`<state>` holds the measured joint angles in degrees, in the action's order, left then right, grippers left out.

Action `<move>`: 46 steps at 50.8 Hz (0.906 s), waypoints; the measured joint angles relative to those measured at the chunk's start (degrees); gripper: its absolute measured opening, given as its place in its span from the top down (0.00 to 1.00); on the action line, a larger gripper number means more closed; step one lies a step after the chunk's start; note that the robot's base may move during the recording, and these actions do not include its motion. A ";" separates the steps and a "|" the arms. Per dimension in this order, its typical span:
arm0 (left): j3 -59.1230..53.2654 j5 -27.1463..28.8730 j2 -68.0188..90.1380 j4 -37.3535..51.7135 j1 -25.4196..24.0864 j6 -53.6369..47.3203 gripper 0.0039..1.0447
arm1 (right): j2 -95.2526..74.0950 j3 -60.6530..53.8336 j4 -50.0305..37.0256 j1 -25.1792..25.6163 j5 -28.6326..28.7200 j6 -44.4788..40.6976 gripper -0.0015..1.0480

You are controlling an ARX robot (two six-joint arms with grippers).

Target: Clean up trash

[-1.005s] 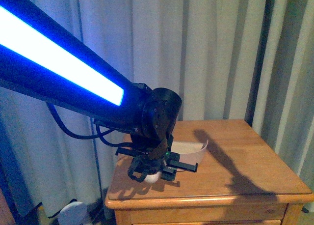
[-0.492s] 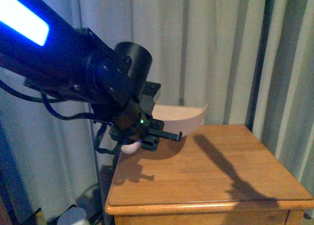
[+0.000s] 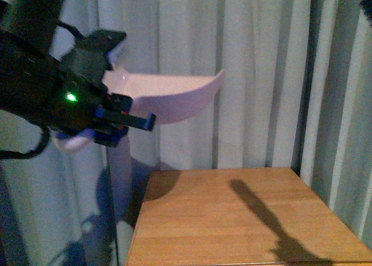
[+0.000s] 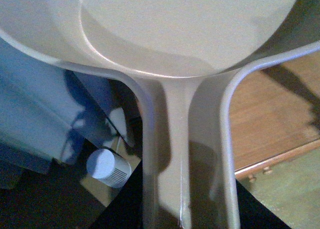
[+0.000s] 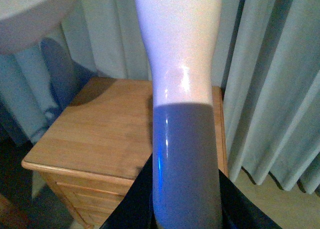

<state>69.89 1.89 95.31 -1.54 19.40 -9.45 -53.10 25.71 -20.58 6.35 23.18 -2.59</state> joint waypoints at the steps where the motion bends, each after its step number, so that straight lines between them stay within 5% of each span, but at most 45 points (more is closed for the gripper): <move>1: -1.09 -0.26 -1.75 0.35 -0.24 -0.17 0.78 | 0.00 0.00 0.00 0.00 0.00 0.00 0.82; 30: -19.45 -2.05 -37.83 -0.02 -2.23 -4.28 0.78 | 0.00 0.00 0.00 0.00 0.00 0.00 0.82; 46: -32.11 3.58 -59.19 6.80 -4.04 -9.31 0.78 | 0.00 0.00 0.00 0.00 0.00 0.00 0.82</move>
<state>37.78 5.48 36.12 5.26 15.35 -18.76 -53.10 25.71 -20.58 6.35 23.18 -2.59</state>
